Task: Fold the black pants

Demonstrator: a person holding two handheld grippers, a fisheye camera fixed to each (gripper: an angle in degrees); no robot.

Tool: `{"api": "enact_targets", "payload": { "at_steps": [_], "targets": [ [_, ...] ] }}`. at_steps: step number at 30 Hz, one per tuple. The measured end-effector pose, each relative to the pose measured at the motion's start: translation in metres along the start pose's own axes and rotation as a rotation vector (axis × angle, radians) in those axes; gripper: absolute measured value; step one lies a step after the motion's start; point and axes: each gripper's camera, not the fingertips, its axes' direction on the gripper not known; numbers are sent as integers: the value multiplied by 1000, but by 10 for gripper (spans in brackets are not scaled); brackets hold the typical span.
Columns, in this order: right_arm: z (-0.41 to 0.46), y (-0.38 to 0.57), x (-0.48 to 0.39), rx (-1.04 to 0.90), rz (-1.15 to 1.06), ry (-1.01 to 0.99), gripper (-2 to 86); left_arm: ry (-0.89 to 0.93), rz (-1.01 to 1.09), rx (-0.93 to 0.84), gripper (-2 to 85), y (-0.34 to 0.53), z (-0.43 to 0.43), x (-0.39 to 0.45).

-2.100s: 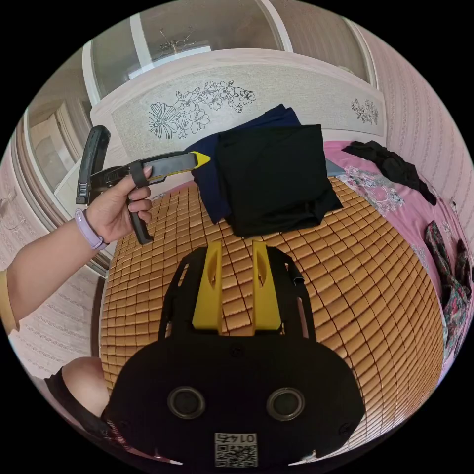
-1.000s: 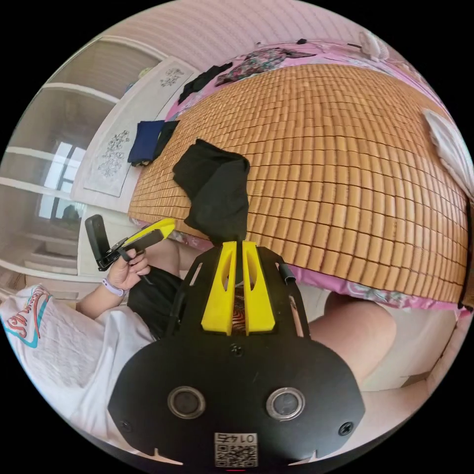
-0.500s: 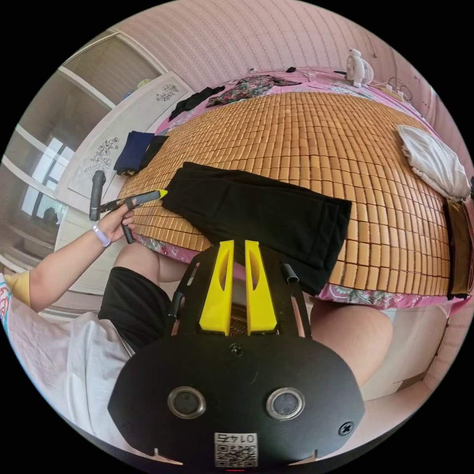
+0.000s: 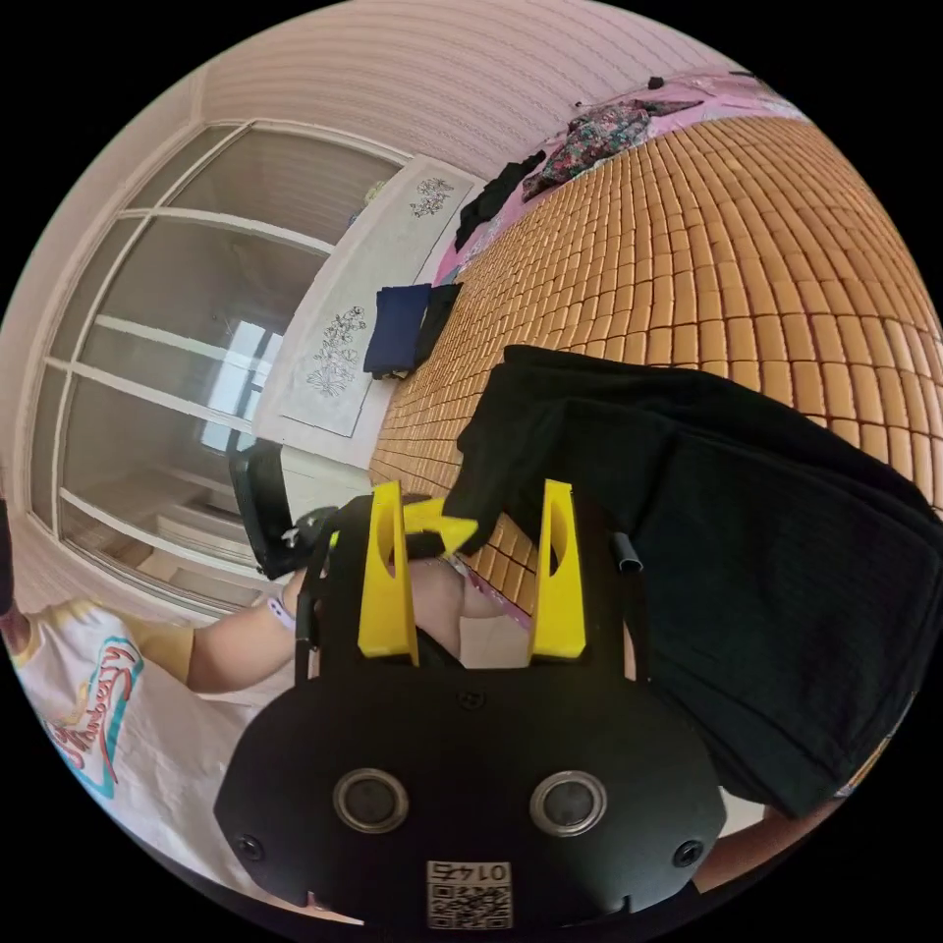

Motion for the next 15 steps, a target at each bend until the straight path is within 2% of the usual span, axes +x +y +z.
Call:
{"api": "enact_targets", "payload": {
  "at_steps": [3,7,11,15],
  "targets": [
    [13,-2,17,-75,108,44,113,-30,39,-43,30,8,9,17],
    [0,11,13,-111,81,131,46,-49,38,-40,43,8,-6,10],
    [-39,33,5,-87,31,163,17,-375,-82,-24,61,-12,-11,-31],
    [-102,64,-12,2,-10,205,14,-444,-225,-54,67,-49,10,-65]
  ]
}}
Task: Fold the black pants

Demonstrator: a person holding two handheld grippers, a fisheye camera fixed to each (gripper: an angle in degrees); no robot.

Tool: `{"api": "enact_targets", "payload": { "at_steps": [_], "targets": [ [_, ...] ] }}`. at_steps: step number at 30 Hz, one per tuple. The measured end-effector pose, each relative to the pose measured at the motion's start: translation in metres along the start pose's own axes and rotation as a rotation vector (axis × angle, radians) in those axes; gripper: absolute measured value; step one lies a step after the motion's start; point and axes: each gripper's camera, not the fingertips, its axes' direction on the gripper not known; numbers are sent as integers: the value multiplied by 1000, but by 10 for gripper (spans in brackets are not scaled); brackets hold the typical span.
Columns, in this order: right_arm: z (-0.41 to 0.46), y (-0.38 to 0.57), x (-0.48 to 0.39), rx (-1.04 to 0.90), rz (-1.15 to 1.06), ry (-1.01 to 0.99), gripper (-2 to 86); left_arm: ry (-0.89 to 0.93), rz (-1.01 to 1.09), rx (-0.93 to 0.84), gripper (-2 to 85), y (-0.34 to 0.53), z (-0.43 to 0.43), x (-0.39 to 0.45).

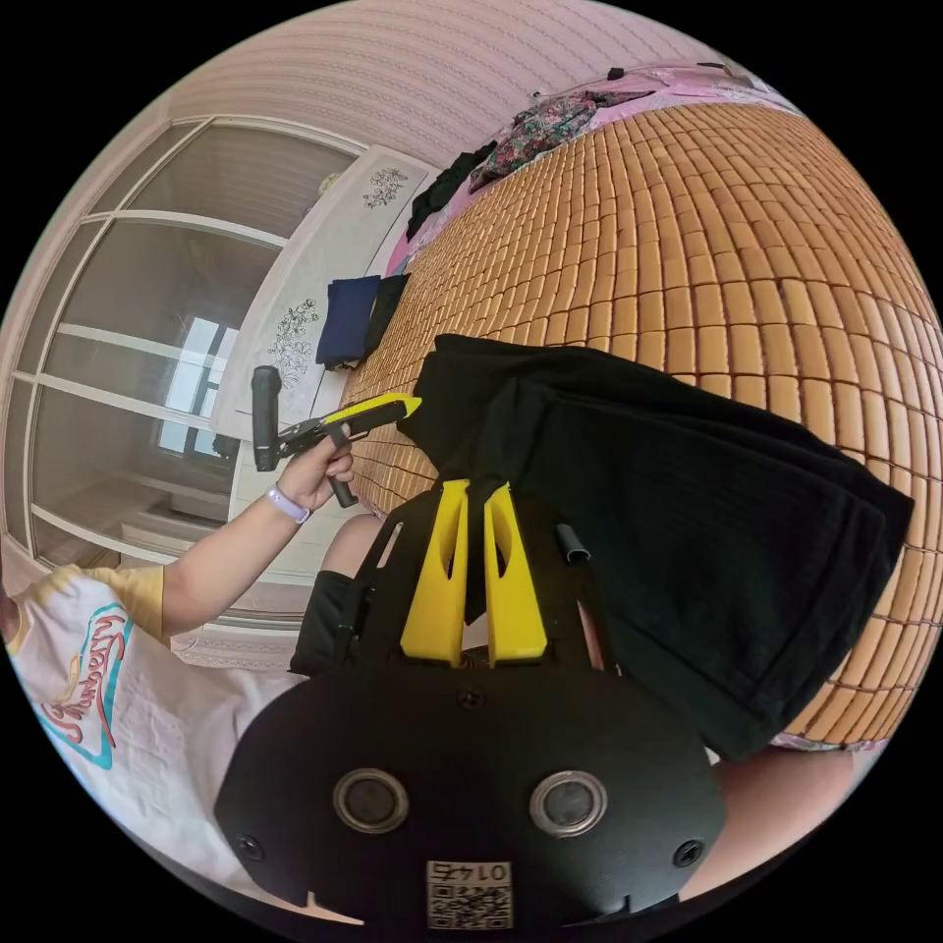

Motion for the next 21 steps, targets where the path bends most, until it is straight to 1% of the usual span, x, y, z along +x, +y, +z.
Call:
{"api": "enact_targets", "payload": {
  "at_steps": [2,3,5,7,10,12,16,18,19,21],
  "targets": [
    [-31,13,-4,54,-12,37,13,-29,-28,-53,58,-11,15,4],
    [-52,20,-7,92,-19,64,12,-64,-14,-25,52,-11,15,10],
    [-82,29,-12,145,-37,110,12,-112,36,-42,42,-10,16,20],
    [-119,37,-20,210,-72,184,13,-111,88,-65,33,-8,13,23],
    [-163,46,-27,294,-97,234,13,-71,34,-77,22,9,0,4],
    [-185,51,-30,339,-100,273,13,-74,-45,-21,17,32,-26,-22],
    [-221,57,-20,375,-44,394,14,-96,-116,99,9,67,-82,-60],
    [-230,52,-14,353,-26,374,14,-63,-155,171,6,81,-118,-84],
    [-234,49,-11,352,-10,384,15,-48,-167,184,6,84,-126,-90],
    [-238,47,-8,367,16,433,15,-27,-207,265,5,95,-154,-106]
  ]
}}
